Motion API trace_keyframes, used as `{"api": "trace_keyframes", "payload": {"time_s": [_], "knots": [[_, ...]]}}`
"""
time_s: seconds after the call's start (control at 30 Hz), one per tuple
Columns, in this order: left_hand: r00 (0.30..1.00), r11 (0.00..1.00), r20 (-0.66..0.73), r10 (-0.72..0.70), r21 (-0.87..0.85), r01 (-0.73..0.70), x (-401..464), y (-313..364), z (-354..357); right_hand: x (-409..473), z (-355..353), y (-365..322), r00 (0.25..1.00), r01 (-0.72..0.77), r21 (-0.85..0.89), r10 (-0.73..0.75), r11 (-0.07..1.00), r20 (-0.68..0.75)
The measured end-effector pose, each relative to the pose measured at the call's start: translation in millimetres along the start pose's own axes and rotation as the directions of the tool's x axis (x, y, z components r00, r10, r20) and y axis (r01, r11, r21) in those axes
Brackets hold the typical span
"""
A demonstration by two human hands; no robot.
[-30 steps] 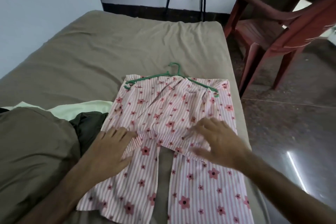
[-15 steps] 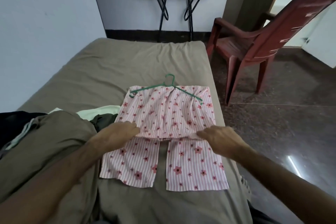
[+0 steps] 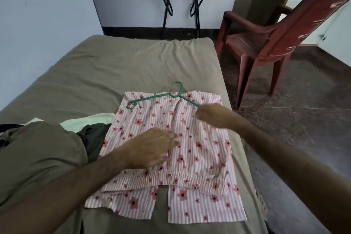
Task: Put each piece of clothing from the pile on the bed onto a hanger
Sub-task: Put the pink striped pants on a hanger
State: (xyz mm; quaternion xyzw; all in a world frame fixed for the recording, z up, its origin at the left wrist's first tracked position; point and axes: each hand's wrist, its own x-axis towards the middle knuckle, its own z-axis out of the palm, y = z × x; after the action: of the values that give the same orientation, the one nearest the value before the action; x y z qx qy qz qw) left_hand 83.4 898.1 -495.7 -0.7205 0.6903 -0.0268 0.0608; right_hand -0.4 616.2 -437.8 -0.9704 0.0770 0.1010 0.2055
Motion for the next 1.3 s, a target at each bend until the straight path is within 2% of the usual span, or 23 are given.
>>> {"api": "trace_keyframes", "payload": {"time_s": [0.03,0.1,0.17,0.27,0.33,0.4,0.47,0.53,0.63,0.73,0.9,1.1,1.23,1.3], "knots": [[0.999,0.999,-0.002,0.042,-0.008,-0.042,21,1,8,30,-1,5,0.987,-0.065,0.065,0.074,0.996,-0.142],[0.986,0.986,0.018,0.163,0.012,-0.164,55,-1,22,81,2,10,0.949,-0.161,0.18,0.202,0.97,-0.243],[0.965,0.964,0.026,0.263,0.03,-0.263,70,-7,40,121,10,15,0.954,-0.206,0.159,0.234,0.966,-0.187],[0.954,0.955,-0.044,0.297,0.007,-0.297,71,-13,61,159,24,16,0.986,-0.145,0.162,0.156,0.976,-0.058],[0.953,0.954,-0.058,0.298,-0.002,-0.298,72,-13,67,179,28,19,0.991,-0.117,0.353,0.134,0.928,-0.024],[0.953,0.955,-0.066,0.296,-0.009,-0.297,74,-12,68,196,28,21,0.988,-0.109,0.545,0.153,0.832,-0.036],[0.954,0.955,-0.058,0.294,-0.013,-0.295,75,-11,68,210,25,20,0.99,-0.106,0.614,0.143,0.782,-0.012],[0.957,0.959,-0.058,0.284,-0.008,-0.285,73,-10,69,223,17,18,0.992,-0.1,0.624,0.125,0.775,0.004],[0.96,0.962,-0.068,0.271,0.02,-0.271,71,-10,75,249,-8,27,0.988,-0.004,0.616,0.099,0.788,-0.12],[0.96,0.962,-0.07,0.27,0.049,-0.267,72,-11,83,272,-21,48,0.969,0.05,0.671,0.126,0.74,-0.211],[0.959,0.963,-0.104,0.264,-0.02,-0.268,72,-14,89,283,-9,53,0.982,0.024,0.629,0.101,0.777,-0.162],[0.963,0.966,-0.09,0.255,-0.028,-0.259,68,-13,93,250,-53,26,0.982,0.066,0.637,0.064,0.768,-0.179],[0.963,0.968,-0.119,0.243,0.099,-0.233,60,-9,63,204,-102,-13,0.961,0.18,0.612,-0.006,0.77,-0.276],[0.966,0.973,-0.181,0.184,0.17,-0.154,48,-21,29,175,-132,-36,0.943,0.25,0.585,-0.057,0.771,-0.328]]}}
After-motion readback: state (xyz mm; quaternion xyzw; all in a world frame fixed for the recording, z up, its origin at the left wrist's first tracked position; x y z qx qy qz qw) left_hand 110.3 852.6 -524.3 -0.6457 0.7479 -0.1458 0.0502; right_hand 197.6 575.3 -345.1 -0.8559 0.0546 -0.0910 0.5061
